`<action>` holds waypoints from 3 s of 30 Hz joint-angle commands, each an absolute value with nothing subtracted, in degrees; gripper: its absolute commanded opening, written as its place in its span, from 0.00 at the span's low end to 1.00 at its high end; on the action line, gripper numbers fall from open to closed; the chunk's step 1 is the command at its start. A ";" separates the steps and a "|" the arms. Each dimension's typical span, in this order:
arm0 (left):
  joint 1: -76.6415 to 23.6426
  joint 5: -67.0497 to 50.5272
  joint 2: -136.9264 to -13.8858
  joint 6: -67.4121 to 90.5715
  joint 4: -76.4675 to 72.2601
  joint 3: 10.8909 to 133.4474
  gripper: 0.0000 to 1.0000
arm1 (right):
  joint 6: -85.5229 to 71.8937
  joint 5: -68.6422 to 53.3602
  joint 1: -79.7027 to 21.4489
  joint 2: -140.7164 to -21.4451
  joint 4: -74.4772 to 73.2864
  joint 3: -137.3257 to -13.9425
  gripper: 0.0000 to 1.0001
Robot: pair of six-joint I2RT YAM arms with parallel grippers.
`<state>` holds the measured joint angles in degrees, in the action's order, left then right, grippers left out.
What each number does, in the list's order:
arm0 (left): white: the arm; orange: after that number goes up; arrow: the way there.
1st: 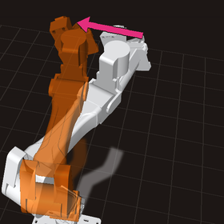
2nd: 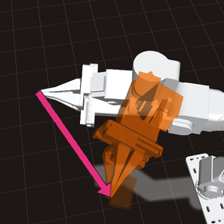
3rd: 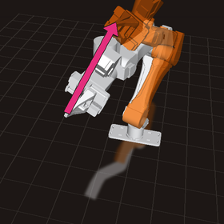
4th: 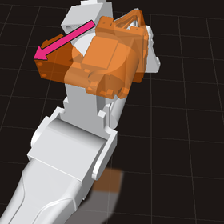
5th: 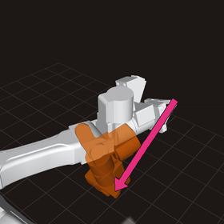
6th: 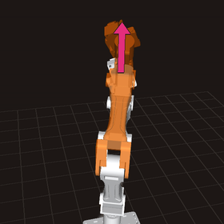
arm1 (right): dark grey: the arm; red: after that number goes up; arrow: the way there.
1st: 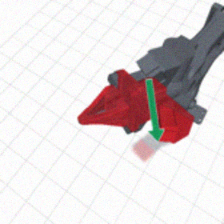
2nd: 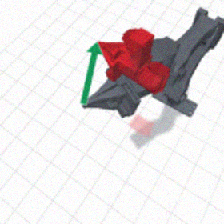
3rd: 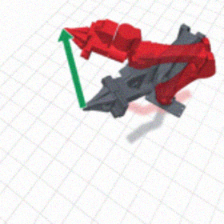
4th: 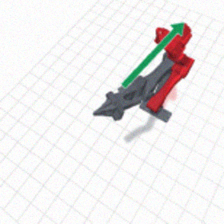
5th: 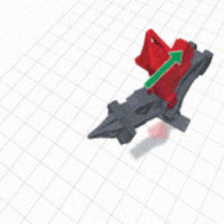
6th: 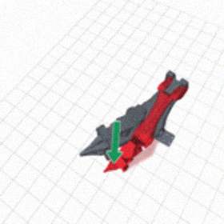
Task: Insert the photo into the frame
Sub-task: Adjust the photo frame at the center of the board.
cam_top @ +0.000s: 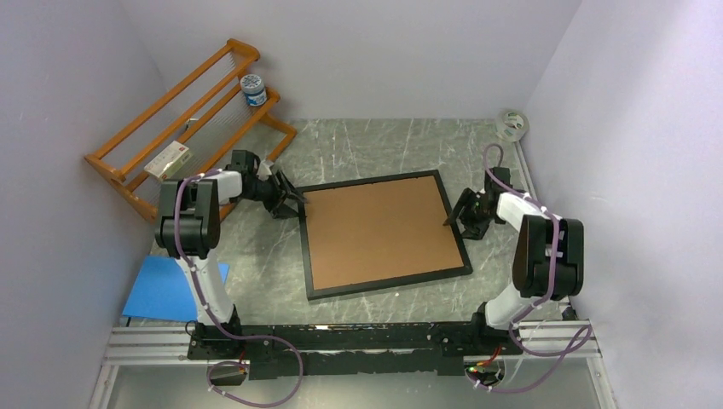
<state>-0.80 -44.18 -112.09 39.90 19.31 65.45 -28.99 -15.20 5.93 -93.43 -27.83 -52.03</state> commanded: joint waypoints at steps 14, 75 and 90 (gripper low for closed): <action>-10.07 -49.73 -134.60 44.68 10.88 97.90 0.61 | -40.19 -39.19 0.92 -71.36 -19.63 -31.74 0.61; -5.89 -37.26 -106.87 36.46 19.06 65.01 0.73 | -32.38 -23.35 -1.65 -99.52 -19.51 -61.88 0.64; -4.90 -35.95 -112.40 36.49 20.95 73.28 0.62 | -33.84 -23.22 -4.54 -86.85 -17.99 -60.26 0.64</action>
<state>-5.32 -38.17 -116.01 37.15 21.19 73.65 -33.67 -22.35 -2.96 -90.74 -20.73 -55.02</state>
